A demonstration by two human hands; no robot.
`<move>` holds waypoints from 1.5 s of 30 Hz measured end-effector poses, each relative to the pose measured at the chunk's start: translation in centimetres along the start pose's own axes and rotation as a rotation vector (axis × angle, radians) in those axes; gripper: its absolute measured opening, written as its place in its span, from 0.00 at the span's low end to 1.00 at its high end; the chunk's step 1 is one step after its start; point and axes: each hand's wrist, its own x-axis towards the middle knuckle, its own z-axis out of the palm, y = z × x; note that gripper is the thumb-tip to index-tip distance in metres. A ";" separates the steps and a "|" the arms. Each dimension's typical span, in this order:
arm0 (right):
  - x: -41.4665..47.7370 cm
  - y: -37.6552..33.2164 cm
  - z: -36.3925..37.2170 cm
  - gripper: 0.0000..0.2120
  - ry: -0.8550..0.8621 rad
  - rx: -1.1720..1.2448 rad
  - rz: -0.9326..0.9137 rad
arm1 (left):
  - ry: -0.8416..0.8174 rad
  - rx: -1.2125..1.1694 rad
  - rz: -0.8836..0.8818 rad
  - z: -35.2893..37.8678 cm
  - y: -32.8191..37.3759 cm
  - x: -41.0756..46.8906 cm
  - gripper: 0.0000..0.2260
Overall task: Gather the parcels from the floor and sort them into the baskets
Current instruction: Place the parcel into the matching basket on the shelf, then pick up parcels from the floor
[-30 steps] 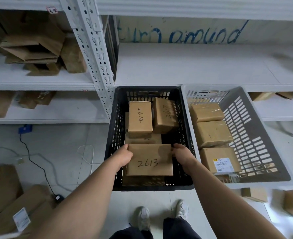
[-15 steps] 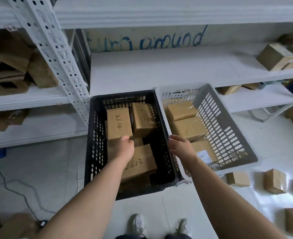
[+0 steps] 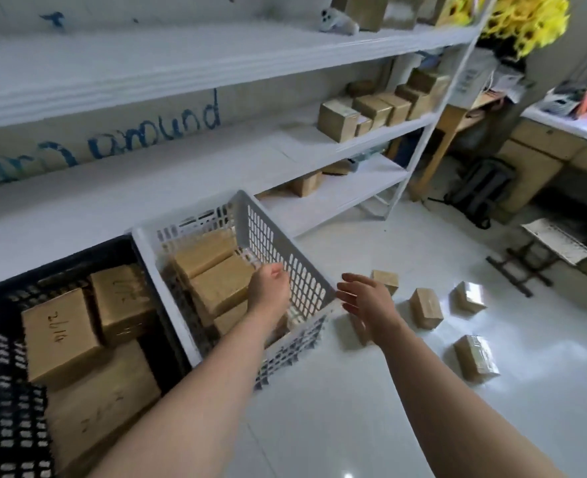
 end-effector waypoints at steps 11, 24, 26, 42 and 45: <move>5.4 -0.4 -25.7 0.14 0.194 0.022 0.070 | -0.273 -0.040 -0.080 26.0 4.0 -4.3 0.07; 16.4 -1.0 -38.5 0.12 0.284 0.061 0.194 | -0.356 0.031 -0.255 43.3 5.7 2.0 0.15; 19.6 -1.5 -40.0 0.13 0.295 0.068 0.209 | -0.359 0.052 -0.281 46.2 6.1 4.6 0.14; 40.0 -0.8 -50.5 0.12 0.307 0.116 0.414 | -0.315 0.211 -0.424 63.5 5.2 20.6 0.09; 43.2 0.4 -52.8 0.13 0.283 0.090 0.432 | -0.290 0.215 -0.460 66.1 3.8 22.4 0.10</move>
